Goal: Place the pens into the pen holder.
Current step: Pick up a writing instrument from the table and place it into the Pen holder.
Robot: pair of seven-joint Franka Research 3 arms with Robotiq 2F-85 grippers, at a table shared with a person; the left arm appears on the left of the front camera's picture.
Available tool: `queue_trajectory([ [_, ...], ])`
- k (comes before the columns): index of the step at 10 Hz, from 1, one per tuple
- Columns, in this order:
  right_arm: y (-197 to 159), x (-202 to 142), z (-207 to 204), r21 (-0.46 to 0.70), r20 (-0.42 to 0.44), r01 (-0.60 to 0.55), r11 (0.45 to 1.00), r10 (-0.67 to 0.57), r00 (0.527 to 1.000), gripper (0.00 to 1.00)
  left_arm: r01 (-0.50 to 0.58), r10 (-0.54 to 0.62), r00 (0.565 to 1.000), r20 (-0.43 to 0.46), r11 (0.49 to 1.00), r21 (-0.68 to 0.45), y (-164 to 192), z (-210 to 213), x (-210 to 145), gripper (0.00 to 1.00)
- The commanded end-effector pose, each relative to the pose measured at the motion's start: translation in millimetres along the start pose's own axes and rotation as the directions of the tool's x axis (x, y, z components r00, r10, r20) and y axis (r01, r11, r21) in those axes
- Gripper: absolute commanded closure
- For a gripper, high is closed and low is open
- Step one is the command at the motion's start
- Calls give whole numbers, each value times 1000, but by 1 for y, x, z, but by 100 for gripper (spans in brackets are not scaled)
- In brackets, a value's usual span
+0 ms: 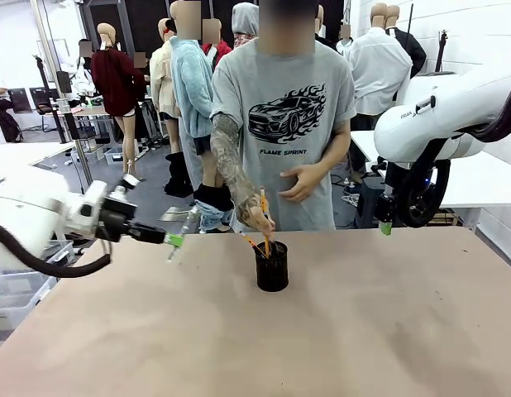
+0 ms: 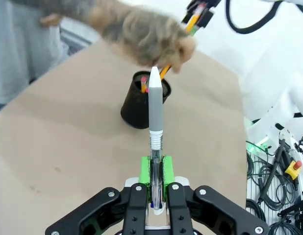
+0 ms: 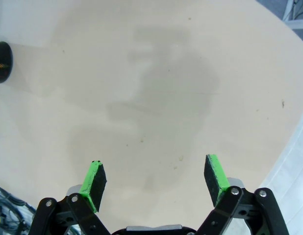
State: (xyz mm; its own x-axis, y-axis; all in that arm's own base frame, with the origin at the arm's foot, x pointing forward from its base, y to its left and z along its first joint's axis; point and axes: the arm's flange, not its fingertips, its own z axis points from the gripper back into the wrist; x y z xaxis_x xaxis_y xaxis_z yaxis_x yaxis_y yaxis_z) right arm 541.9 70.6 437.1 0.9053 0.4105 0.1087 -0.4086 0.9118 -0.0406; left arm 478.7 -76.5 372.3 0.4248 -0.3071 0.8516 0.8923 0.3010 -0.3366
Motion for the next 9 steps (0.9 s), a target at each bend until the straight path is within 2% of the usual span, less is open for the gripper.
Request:
queue_trajectory([
  [1,-1,0,0,11,9,-11,1000,11,1000,0,77,-75,987,140,997,-10,-23,62,-15,100],
  [3,-1,0,0,11,9,-11,1000,11,1000,0,125,-122,955,272,992,4,-38,109,-28,100],
  [5,-1,0,0,11,9,-11,1000,11,1000,0,152,-143,922,360,988,4,-46,123,-34,100],
  [7,-1,0,0,11,9,-11,1000,11,1000,0,162,-164,890,424,986,43,-51,110,-27,100],
  [9,-1,0,0,11,9,-11,1000,11,1000,0,203,-163,878,450,978,-42,-55,83,-10,100],
])
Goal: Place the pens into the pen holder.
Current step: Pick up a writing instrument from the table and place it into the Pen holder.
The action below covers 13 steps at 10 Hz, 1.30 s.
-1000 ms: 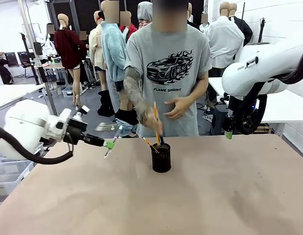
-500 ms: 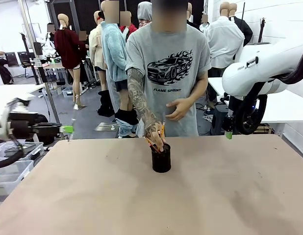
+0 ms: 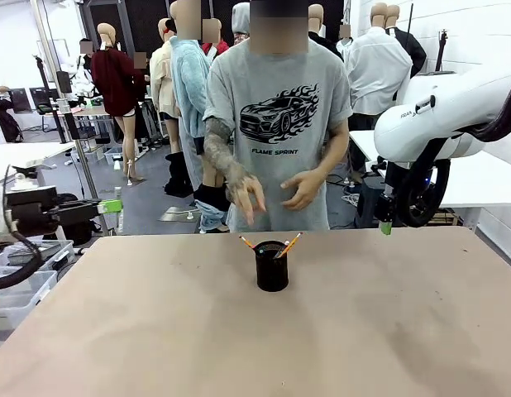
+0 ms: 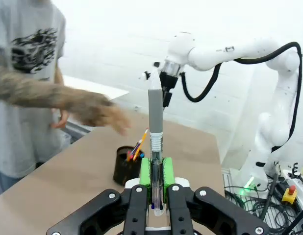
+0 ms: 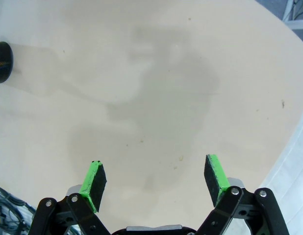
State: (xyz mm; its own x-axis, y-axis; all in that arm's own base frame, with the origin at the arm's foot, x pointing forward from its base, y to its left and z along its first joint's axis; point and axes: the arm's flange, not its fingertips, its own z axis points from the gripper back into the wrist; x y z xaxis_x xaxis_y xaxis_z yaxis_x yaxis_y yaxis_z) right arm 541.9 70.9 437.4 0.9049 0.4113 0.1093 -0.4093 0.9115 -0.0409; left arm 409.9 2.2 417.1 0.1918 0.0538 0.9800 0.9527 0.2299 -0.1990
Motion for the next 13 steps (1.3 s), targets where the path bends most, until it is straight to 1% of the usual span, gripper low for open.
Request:
queue_trajectory([
  [1,-1,0,0,11,9,-10,1000,10,1000,0,25,-20,998,67,997,-67,-3,-34,2,100],
  [2,-1,0,0,11,9,-10,1000,10,1000,0,13,-8,994,110,999,-48,-5,-49,8,100],
  [3,-1,0,0,11,9,-10,1000,10,1000,0,8,5,989,148,996,-90,-11,-65,13,100],
  [5,-1,0,0,11,9,-10,1000,10,1000,0,5,5,995,98,995,-99,-28,-124,11,100],
  [6,-1,0,0,11,9,-10,1000,10,1000,0,-9,14,998,61,997,-77,-35,-152,6,100],
  [7,-1,0,0,11,9,-10,1000,10,1000,0,20,-13,997,-82,995,95,-44,-172,2,100],
  [8,-1,0,0,11,9,-10,1000,10,1000,0,-9,19,996,83,993,-121,-30,-128,7,100],
  [9,-1,0,0,11,9,-10,1000,10,1000,0,-9,19,996,83,993,-121,-30,-128,7,100],
  [10,-1,0,0,11,9,-10,1000,10,1000,0,-4,4,1000,-1,998,-56,-41,-159,-1,100],
  [11,-1,0,0,11,9,-10,1000,10,1000,0,96,-94,995,25,993,-70,-42,-165,-6,100],
  [12,-1,0,0,11,9,-10,1000,10,1000,0,115,-110,993,45,986,-120,-35,-183,-10,100],
  [13,-1,0,0,11,9,-10,1000,10,1000,0,102,-97,995,35,983,-154,-19,-210,-14,100],
])
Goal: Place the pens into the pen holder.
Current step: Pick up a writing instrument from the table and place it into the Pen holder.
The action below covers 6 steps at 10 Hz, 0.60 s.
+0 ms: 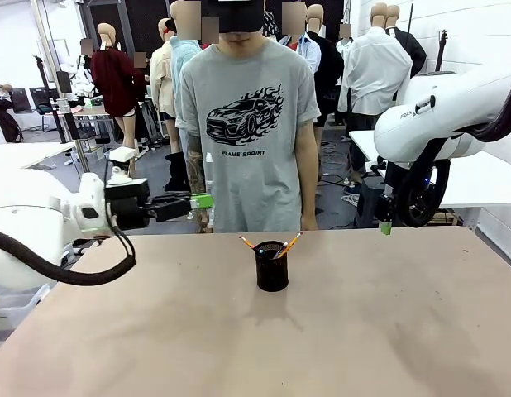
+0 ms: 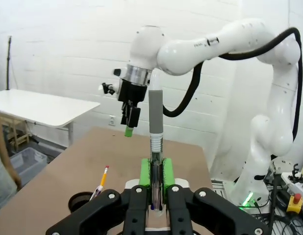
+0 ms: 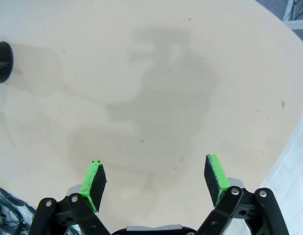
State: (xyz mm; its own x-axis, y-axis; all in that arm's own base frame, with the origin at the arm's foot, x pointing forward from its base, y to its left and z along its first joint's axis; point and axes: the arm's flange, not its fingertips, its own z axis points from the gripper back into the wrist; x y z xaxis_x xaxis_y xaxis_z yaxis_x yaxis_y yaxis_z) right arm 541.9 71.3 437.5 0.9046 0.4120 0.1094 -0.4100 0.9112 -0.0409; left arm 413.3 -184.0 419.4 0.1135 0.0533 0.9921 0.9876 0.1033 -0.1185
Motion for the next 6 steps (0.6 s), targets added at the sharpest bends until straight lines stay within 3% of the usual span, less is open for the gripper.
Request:
queue_trajectory([
  [1,-1,0,-1,11,9,-9,1000,9,1000,0,-1,1,1000,11,999,-35,41,-42,-15,100],
  [6,-1,0,-1,11,9,-9,1000,9,1000,0,-23,14,995,-98,995,-93,94,-104,-50,100],
])
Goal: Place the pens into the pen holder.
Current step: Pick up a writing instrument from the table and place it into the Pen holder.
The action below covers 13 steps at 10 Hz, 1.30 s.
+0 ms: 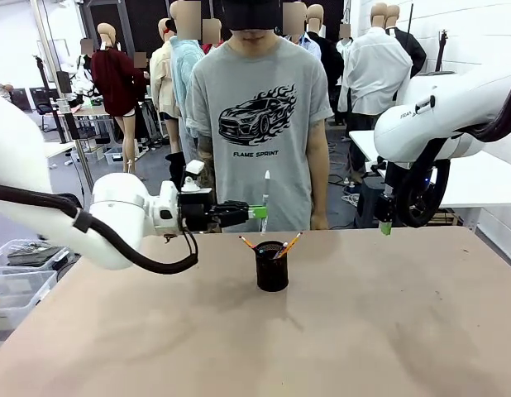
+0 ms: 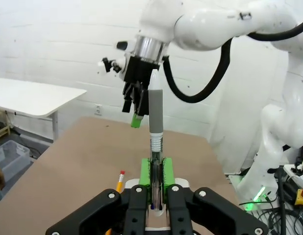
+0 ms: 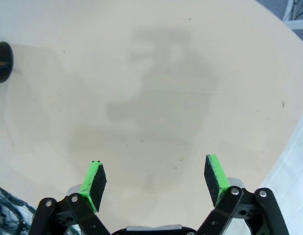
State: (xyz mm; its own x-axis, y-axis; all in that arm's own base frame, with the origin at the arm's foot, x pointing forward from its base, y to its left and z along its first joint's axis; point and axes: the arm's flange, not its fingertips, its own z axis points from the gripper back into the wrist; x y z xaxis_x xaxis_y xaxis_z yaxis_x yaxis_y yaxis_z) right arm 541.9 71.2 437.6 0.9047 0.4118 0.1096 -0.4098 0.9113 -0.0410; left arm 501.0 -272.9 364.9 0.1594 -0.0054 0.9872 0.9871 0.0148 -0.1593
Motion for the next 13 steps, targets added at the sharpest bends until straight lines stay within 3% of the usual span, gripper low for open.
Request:
queue_trajectory([
  [1,-1,0,-1,11,8,-10,1000,10,1000,0,19,-18,998,-53,1000,9,23,-12,-5,100],
  [8,-1,0,-1,11,8,-10,1000,10,1000,0,56,-52,994,-93,998,41,60,-25,-25,100],
  [13,-1,0,-1,11,8,-10,1000,10,1000,0,79,-63,981,-181,994,80,70,-33,-47,100],
])
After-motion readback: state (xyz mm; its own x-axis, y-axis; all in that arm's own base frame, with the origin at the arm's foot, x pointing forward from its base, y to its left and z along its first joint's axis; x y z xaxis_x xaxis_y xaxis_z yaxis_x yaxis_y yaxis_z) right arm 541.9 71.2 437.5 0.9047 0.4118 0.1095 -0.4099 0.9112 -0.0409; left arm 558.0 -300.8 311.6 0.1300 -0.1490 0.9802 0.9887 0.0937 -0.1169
